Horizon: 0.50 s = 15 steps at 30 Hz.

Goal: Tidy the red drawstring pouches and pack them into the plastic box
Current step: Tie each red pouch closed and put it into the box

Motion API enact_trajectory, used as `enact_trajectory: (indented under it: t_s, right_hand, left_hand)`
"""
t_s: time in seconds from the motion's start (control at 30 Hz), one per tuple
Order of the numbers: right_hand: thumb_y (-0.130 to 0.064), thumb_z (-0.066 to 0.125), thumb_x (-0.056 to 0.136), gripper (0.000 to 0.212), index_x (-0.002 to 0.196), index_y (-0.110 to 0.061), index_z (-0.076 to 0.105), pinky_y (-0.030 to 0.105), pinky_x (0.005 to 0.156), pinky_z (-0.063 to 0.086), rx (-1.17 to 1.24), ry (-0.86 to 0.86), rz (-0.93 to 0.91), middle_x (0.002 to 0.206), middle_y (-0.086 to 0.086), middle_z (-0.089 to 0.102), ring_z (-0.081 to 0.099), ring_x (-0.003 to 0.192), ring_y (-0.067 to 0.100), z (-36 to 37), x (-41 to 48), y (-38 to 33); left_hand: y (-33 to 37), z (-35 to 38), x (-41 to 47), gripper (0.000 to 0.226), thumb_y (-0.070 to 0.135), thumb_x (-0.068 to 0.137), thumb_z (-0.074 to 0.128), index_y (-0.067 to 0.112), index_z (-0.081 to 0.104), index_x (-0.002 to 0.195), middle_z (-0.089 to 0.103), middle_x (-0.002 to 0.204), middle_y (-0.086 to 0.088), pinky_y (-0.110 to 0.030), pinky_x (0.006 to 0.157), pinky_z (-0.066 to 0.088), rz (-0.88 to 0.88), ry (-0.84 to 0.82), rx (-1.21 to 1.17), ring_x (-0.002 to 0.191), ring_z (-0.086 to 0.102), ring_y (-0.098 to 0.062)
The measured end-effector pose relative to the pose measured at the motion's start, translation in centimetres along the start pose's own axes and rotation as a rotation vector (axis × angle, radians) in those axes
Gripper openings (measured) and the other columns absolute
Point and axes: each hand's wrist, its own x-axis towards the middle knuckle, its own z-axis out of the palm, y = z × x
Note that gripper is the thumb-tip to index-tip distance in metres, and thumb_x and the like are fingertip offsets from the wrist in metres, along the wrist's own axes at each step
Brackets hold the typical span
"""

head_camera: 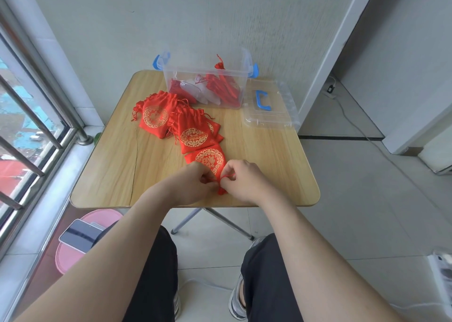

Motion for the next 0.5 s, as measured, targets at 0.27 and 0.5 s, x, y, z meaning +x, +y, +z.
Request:
enact_trajectory:
  t_s: [0.27,0.5]
  right_hand:
    - [-0.033,0.066,0.100,0.013,0.100,-0.022,0.070,0.028,0.072,0.049,0.138,-0.034,0.077,0.098,-0.007,0.067,0.064,0.091,0.012,-0.74,0.47,1.02]
    - [-0.046,0.068,0.102,0.031,0.082,-0.022,0.067,0.023,0.061,0.042,0.116,0.066,0.083,0.086,-0.009,0.067,0.060,0.079,0.003,-0.13,0.56,0.72]
  left_hand:
    - [-0.57,-0.22,0.42,0.021,0.027,0.103,0.057,0.009,0.066,0.097,0.060,0.085,0.001,-0.028,0.061,0.037,-0.169,0.104,0.006,0.081,0.054,-0.020]
    - [0.21,-0.37,0.39,0.026,0.033,0.100,0.061,0.009,0.069,0.104,0.069,0.098,-0.007,-0.030,0.064,0.044,-0.273,0.143,-0.137,0.081,0.058,-0.018]
